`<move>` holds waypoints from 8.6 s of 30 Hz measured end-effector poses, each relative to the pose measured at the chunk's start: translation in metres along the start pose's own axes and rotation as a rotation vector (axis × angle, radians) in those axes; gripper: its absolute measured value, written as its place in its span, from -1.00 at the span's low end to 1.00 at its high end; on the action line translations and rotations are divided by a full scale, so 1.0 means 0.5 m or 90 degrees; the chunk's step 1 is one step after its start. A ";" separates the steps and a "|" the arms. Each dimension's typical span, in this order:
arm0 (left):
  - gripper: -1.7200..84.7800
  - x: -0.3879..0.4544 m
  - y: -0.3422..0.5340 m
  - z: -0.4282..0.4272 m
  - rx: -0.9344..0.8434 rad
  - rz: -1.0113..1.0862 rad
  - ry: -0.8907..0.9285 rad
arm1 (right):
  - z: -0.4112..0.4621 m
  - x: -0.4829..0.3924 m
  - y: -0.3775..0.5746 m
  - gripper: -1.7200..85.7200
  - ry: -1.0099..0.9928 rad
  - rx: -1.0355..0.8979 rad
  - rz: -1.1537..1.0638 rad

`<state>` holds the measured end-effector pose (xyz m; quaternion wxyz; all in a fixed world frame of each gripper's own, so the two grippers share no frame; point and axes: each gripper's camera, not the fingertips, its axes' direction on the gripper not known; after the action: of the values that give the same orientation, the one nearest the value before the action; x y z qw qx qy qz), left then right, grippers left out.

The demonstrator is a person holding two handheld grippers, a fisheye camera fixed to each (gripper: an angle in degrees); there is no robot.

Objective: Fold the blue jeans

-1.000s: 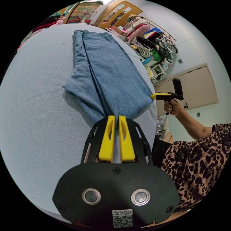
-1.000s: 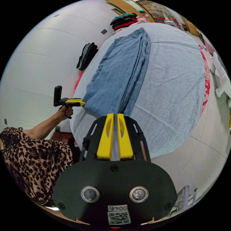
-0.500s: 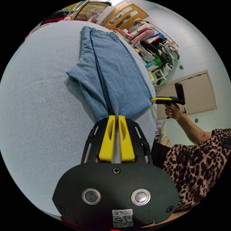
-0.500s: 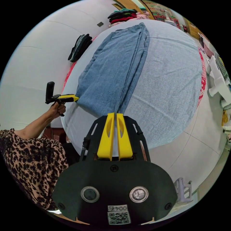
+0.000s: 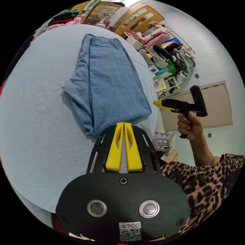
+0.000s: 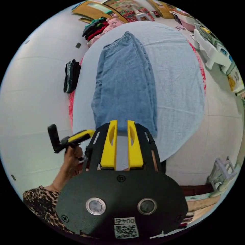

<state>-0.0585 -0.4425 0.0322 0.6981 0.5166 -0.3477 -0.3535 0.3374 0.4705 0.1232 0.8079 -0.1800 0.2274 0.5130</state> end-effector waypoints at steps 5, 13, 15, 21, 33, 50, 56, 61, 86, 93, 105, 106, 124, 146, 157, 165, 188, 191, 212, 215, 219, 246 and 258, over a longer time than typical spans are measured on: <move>-0.96 0.054 -0.049 0.117 -0.052 -0.027 -0.063 | 0.064 -0.034 -0.027 -0.77 0.012 -0.016 0.100; -0.96 0.078 -0.076 0.167 -0.064 -0.066 -0.087 | 0.152 -0.111 -0.064 -0.96 0.107 -0.081 0.148; -0.96 0.080 -0.082 0.164 -0.069 -0.061 -0.060 | 0.153 -0.129 -0.064 -0.97 0.101 -0.068 0.139; -0.96 0.074 -0.100 0.191 -0.103 -0.079 0.039 | 0.181 -0.170 -0.088 -0.98 0.128 -0.096 0.130; -0.96 0.105 -0.120 0.230 -0.140 -0.042 0.042 | 0.191 -0.199 -0.111 -0.98 0.150 -0.109 0.109; -0.96 0.223 -0.125 0.247 -0.162 0.075 -0.135 | 0.178 -0.221 -0.077 -0.98 0.172 -0.087 0.061; -0.96 0.238 -0.119 0.248 -0.165 0.084 -0.148 | 0.167 -0.217 -0.059 -0.98 0.166 -0.080 0.057; -0.97 0.245 -0.118 0.238 -0.168 0.087 -0.188 | 0.154 -0.231 -0.038 -0.98 0.150 -0.060 0.029; -0.95 0.089 -0.072 0.081 -0.061 -0.027 -0.113 | 0.018 -0.007 0.040 -0.98 0.105 0.002 -0.063; -0.91 -0.026 -0.053 0.050 -0.053 -0.097 -0.029 | 0.014 0.050 0.058 -0.98 0.163 0.004 -0.106; -0.82 -0.119 -0.022 0.048 -0.040 -0.126 0.064 | 0.042 0.046 0.061 -0.98 0.235 -0.033 -0.176; -0.82 -0.121 -0.019 0.049 -0.040 -0.126 0.065 | 0.042 0.049 0.064 -0.98 0.235 -0.028 -0.179; -0.75 -0.116 0.062 0.004 -0.002 0.026 0.049 | -0.059 0.216 0.128 -0.68 -0.040 0.064 -0.232; -0.69 -0.011 0.048 0.074 -0.085 0.171 -0.090 | 0.081 0.012 0.046 -0.71 0.257 -0.094 -0.308; -0.72 0.003 0.022 0.096 -0.116 0.174 -0.093 | 0.185 -0.085 0.030 -0.73 0.512 -0.173 -0.402; -0.76 0.003 0.002 0.101 -0.124 0.141 -0.102 | 0.049 0.160 -0.037 -0.78 -0.004 -0.088 -0.171; -0.73 -0.052 -0.057 0.078 -0.118 0.134 -0.031 | 0.043 0.408 -0.069 -0.74 -0.240 -0.022 -0.165; -0.72 -0.056 -0.063 0.072 -0.114 0.146 -0.024 | 0.053 0.408 -0.070 -0.74 -0.238 -0.033 -0.182; -0.88 -0.190 -0.179 0.039 -0.174 -0.072 0.076 | 0.074 0.403 -0.089 -0.85 -0.199 -0.104 -0.166; -0.89 -0.218 -0.186 0.033 -0.177 -0.108 0.109 | 0.070 0.391 -0.091 -0.86 -0.172 -0.115 -0.173; -0.90 -0.237 -0.191 0.022 -0.175 -0.126 0.126 | 0.068 0.390 -0.090 -0.87 -0.158 -0.122 -0.168; -0.91 -0.265 -0.101 -0.029 -0.092 -0.044 0.127 | 0.046 0.371 -0.005 -0.74 -0.146 -0.116 -0.187; -0.90 -0.285 -0.071 -0.042 -0.052 -0.015 0.168 | 0.039 0.358 0.011 -0.82 -0.150 -0.096 -0.156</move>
<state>-0.1180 -0.3185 -0.0239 0.7542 0.5336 -0.2322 -0.3044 0.4022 0.6170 0.0402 0.8697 -0.2048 0.0684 0.4438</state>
